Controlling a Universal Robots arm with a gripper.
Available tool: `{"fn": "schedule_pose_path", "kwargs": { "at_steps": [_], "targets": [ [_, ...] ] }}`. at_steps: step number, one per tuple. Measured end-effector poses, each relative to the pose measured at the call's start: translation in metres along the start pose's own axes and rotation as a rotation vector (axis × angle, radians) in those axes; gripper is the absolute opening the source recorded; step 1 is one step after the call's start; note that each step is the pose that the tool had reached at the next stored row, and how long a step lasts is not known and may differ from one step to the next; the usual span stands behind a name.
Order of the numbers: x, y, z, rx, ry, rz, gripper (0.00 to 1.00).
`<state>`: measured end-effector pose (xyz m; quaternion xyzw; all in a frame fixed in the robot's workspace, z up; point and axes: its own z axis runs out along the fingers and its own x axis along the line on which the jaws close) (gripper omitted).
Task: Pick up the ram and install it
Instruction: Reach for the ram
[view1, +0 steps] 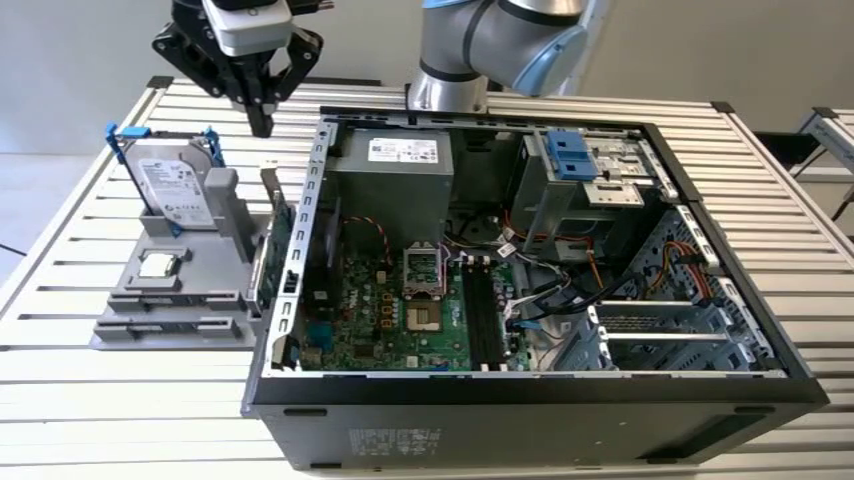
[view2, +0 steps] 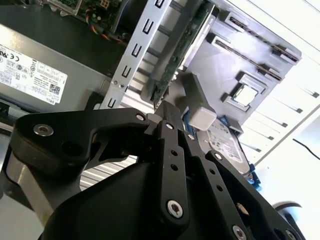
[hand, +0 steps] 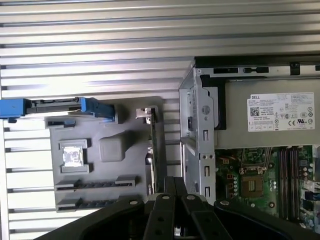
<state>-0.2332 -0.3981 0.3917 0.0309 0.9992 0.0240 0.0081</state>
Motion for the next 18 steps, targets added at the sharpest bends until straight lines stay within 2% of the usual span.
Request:
{"fn": "schedule_pose_path", "kwargs": {
  "at_steps": [18],
  "targets": [
    [0.037, -0.0021, -0.0005, 0.0008, 0.0121, -0.004, 0.0]
  ]
}}
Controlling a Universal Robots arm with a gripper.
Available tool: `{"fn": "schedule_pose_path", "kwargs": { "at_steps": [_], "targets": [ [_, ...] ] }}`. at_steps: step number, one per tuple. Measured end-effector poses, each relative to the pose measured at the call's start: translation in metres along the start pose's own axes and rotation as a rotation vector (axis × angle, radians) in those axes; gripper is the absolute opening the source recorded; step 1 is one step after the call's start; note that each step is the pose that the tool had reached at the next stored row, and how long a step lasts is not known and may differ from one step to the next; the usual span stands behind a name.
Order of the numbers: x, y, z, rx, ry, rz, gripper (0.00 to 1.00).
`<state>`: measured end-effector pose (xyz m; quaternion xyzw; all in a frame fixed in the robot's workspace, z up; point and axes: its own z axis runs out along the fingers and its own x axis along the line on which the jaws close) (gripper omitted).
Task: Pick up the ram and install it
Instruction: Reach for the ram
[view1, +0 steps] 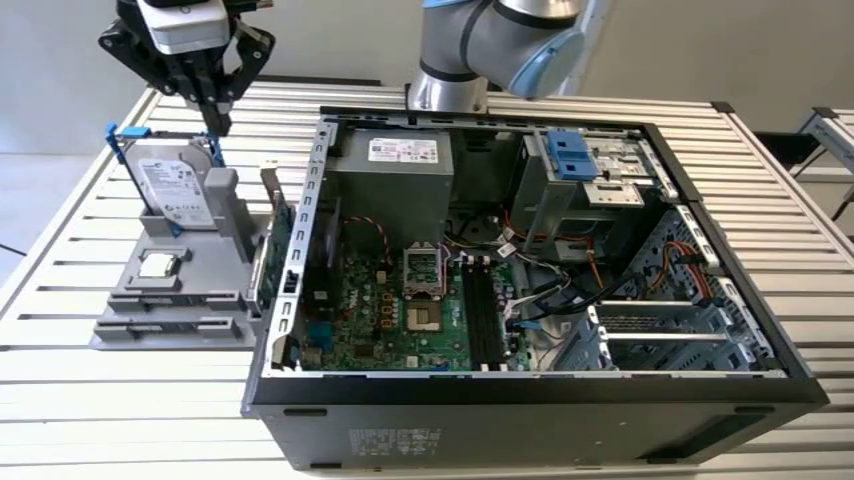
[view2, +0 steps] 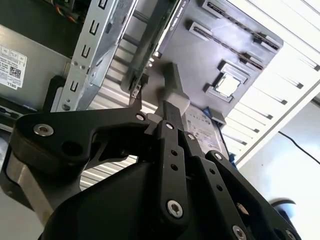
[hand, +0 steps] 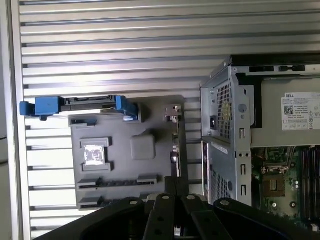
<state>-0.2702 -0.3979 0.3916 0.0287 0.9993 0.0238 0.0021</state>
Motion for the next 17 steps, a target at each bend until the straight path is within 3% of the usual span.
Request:
{"fn": "schedule_pose_path", "kwargs": {
  "at_steps": [17],
  "targets": [
    [0.042, -0.0024, 0.001, 0.0001, 0.0052, -0.012, 0.0]
  ]
}}
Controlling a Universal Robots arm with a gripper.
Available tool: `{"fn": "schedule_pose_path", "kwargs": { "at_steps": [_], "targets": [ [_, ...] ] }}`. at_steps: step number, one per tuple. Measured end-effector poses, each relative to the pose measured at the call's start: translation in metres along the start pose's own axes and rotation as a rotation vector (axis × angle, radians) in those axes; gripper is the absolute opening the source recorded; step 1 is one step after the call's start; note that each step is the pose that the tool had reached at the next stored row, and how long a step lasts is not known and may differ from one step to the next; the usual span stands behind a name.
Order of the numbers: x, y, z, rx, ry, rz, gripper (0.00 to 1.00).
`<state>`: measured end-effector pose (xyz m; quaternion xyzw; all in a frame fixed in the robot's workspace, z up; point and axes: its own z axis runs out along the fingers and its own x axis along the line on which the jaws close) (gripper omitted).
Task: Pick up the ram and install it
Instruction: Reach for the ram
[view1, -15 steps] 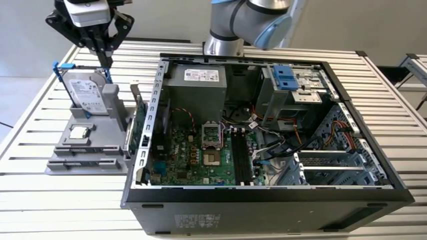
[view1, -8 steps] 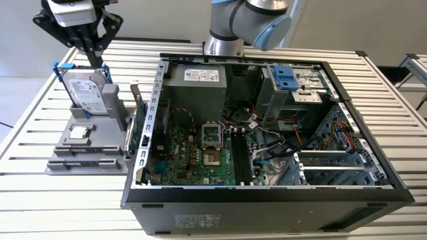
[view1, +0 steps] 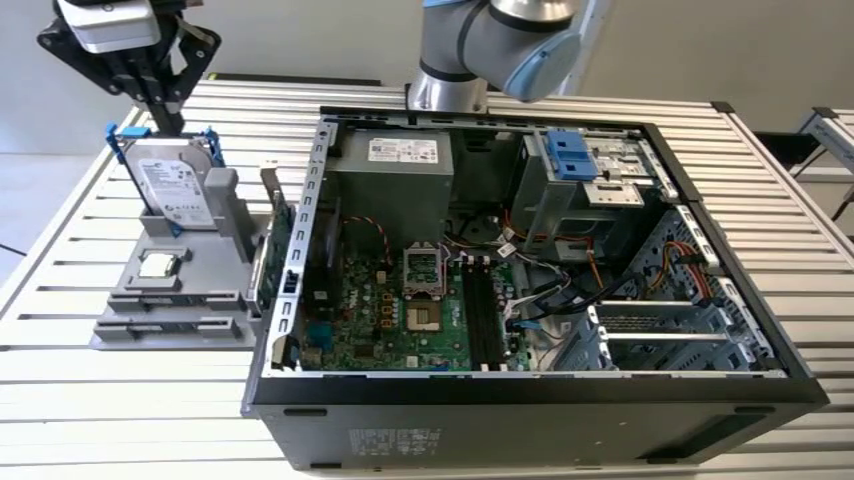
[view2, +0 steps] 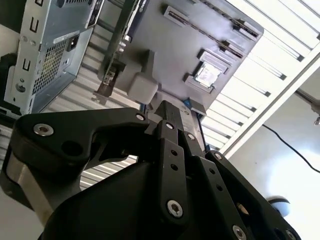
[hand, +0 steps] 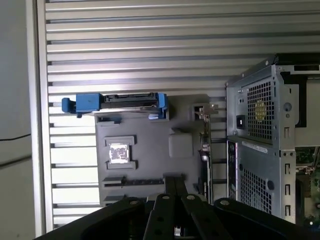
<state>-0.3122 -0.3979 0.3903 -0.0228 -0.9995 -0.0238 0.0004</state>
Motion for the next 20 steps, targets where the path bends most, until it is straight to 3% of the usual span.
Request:
{"fn": "schedule_pose_path", "kwargs": {
  "at_steps": [20],
  "targets": [
    [0.0372, -0.0008, 0.0019, 0.0001, 0.0018, -0.001, 0.0]
  ]
}}
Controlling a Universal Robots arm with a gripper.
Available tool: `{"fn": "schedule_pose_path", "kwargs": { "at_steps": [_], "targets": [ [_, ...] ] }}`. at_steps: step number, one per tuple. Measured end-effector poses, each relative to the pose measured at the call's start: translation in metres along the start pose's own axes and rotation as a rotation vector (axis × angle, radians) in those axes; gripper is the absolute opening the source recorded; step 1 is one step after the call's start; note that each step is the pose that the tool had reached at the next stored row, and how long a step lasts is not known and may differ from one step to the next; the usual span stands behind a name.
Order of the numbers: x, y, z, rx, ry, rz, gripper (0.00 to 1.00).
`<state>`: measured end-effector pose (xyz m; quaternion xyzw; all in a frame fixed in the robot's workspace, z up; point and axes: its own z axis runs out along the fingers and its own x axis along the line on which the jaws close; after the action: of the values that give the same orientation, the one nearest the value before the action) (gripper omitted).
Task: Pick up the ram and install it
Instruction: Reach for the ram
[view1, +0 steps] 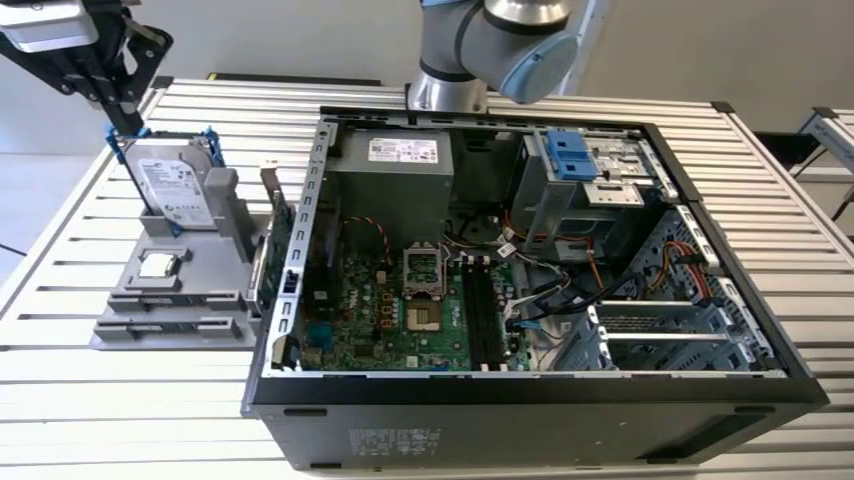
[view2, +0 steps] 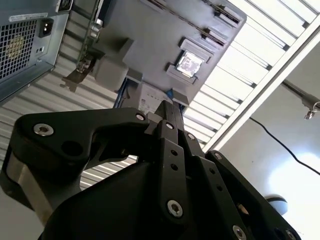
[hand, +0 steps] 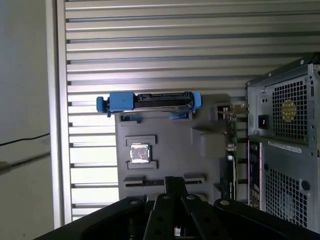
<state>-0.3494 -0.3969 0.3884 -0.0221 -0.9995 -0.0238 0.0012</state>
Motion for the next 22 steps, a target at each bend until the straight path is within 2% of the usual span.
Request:
{"fn": "schedule_pose_path", "kwargs": {
  "at_steps": [3, 8, 17, 22],
  "targets": [
    [0.0031, 0.0, 0.0002, 0.0, 0.0006, -0.013, 0.0],
    [0.0051, 0.0003, 0.0005, 0.0002, 0.0028, -0.06, 0.0],
    [0.0055, 0.0, 0.0005, 0.0003, 0.003, -0.061, 0.0],
    [0.005, -0.0086, 0.0001, 0.0002, 0.0031, -0.061, 0.0]
  ]
}}
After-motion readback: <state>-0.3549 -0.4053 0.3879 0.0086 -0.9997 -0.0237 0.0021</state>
